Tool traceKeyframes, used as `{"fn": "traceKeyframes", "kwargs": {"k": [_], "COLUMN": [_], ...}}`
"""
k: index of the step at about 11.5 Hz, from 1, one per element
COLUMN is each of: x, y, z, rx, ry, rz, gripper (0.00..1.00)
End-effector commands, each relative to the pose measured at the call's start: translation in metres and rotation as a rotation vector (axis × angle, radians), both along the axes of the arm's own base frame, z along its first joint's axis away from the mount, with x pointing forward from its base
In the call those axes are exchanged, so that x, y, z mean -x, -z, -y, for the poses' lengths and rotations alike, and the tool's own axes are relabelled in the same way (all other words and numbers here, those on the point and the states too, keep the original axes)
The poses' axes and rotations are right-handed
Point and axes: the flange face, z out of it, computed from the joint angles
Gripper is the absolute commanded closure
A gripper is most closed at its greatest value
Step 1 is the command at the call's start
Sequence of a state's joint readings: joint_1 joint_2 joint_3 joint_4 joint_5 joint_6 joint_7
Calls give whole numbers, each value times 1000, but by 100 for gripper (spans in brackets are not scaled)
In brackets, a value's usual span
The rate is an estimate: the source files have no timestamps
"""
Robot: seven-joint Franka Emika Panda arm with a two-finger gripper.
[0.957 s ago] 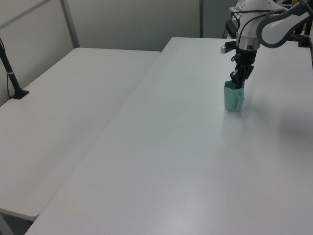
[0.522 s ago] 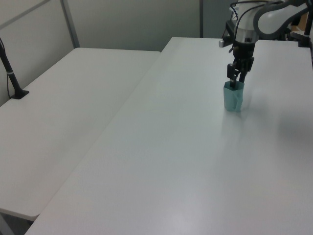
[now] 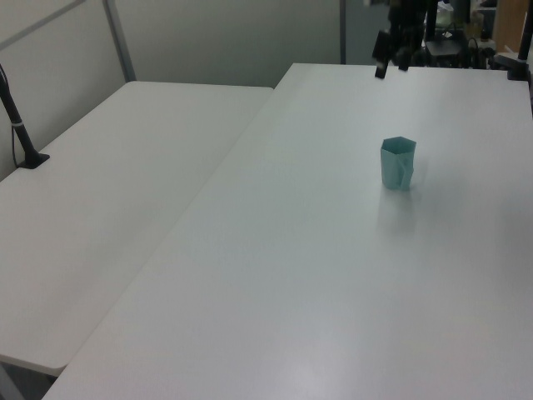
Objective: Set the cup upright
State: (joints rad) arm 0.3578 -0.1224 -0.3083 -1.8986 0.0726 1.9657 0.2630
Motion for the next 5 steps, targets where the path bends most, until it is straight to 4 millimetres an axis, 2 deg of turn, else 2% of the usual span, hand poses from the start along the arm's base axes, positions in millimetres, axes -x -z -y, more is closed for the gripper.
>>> {"fn": "traceKeyframes", "kwargs": {"k": [1, 3, 5], "x": [13, 22, 22], "y": [-31, -42, -43], "z": [14, 22, 22], "rx": [88, 164, 166], "ry": [-272, -302, -301], "rz": [-33, -107, -106], "gripper": [0, 0, 0]}}
